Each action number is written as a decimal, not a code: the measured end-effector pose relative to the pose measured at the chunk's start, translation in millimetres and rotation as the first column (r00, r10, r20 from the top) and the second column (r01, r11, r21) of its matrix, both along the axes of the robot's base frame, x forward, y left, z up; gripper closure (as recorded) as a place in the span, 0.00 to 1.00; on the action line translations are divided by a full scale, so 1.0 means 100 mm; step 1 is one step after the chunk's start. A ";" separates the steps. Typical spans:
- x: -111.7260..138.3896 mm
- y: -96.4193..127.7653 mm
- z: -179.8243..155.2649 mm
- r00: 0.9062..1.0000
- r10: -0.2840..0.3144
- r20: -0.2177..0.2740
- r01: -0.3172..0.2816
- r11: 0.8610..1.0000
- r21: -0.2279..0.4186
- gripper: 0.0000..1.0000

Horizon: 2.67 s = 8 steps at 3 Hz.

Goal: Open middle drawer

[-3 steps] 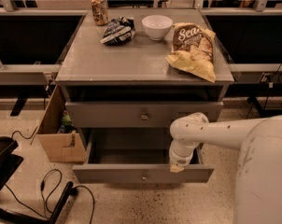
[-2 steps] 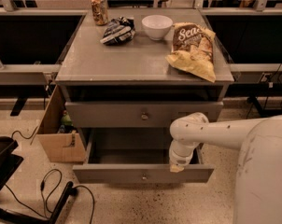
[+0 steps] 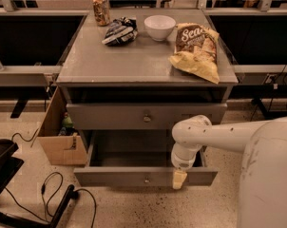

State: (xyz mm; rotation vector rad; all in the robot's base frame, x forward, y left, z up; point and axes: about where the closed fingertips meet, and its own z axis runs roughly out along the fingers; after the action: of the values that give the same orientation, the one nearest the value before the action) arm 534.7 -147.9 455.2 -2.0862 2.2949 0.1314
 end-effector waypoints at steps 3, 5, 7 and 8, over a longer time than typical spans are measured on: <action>-0.06 -0.01 -0.17 0.999 -0.015 -0.035 0.015 1.000 -0.004 0.00; -1.13 0.45 0.31 0.982 -0.124 -0.142 0.120 0.992 -0.041 0.42; -2.36 0.62 0.74 0.939 -0.213 -0.268 0.196 0.977 -0.089 0.68; -1.95 0.57 0.62 0.964 -0.183 -0.191 0.172 0.982 -0.072 0.44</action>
Offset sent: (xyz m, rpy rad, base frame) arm 0.0000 0.0000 0.0000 0.0000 0.0000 0.0000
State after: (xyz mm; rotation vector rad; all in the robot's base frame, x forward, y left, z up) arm 339.7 -91.4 516.8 -1.9589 2.6160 0.2842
